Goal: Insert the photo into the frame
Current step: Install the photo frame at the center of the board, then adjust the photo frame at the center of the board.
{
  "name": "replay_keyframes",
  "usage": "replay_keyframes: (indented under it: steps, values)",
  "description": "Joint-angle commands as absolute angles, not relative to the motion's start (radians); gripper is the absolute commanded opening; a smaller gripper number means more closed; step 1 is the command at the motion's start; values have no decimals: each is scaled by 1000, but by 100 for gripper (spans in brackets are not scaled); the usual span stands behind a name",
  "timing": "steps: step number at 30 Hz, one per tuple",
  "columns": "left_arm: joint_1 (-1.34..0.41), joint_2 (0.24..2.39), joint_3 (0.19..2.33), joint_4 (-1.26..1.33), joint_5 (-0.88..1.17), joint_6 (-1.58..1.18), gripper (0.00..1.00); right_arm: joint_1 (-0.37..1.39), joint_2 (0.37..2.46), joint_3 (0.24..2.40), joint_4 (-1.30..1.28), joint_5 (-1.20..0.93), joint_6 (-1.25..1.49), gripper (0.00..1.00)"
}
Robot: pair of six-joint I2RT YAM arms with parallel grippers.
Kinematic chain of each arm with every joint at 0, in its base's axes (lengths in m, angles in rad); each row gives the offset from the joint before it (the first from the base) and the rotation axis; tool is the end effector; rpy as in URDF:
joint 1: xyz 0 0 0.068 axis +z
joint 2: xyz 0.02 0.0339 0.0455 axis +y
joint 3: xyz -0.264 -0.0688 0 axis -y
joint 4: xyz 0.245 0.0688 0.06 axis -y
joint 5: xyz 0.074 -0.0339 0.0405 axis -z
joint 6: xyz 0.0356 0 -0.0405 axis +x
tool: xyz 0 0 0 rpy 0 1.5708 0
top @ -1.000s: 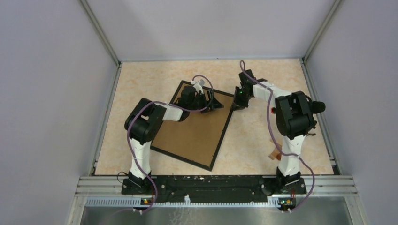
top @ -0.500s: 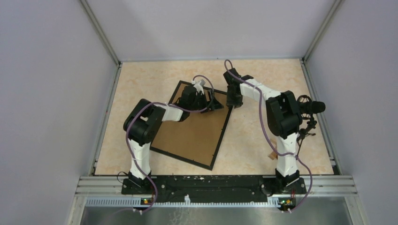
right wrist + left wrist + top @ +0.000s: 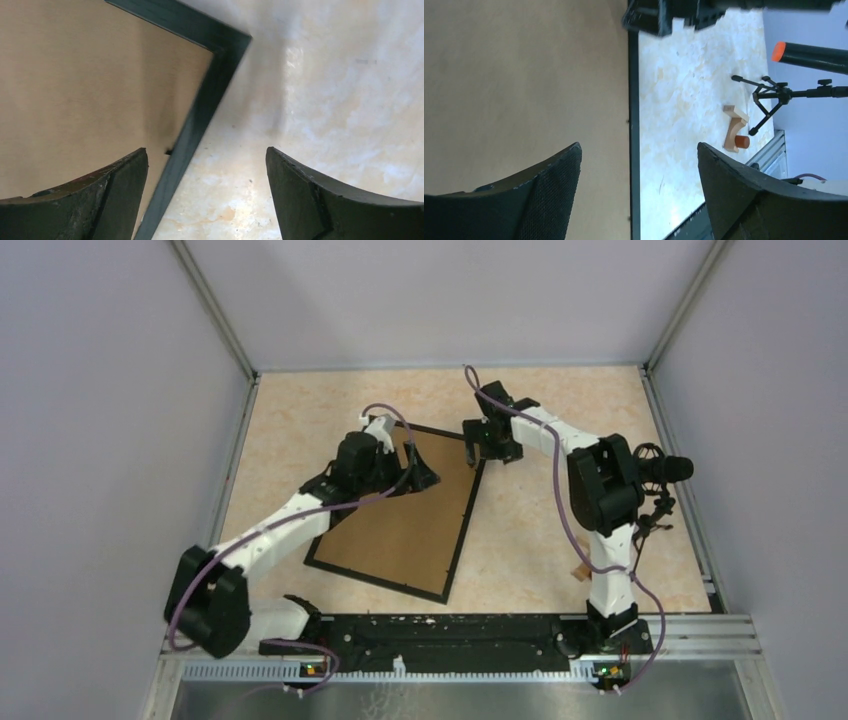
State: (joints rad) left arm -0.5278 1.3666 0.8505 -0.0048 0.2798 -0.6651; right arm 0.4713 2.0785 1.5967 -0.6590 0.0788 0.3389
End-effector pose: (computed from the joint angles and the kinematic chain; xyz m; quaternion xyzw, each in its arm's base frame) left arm 0.2568 -0.1611 0.2494 0.0109 0.8597 -0.3786 0.3428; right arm 0.3923 0.1968 0.1843 -0.0562 0.9746 0.0486 0.2111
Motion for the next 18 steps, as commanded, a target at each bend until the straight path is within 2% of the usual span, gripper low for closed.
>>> replay_keyframes:
  steps: [1,6,10,15,18]
  values:
    - [-554,1167,770,-394,133,-786,90,484,2104,1761,-658,12,228,86]
    - [-621,948,650,-568,77,-1044,98,482,2209,1917,-703,-44,190,87]
    - [-693,851,537,-638,44,-1275,99,478,2261,2014,-736,-36,149,88]
    - [-768,892,492,-657,-30,-1408,97,477,2325,2102,-785,-82,123,88]
    - [-771,948,454,-549,-22,-1403,95,473,2349,2103,-764,-119,132,87]
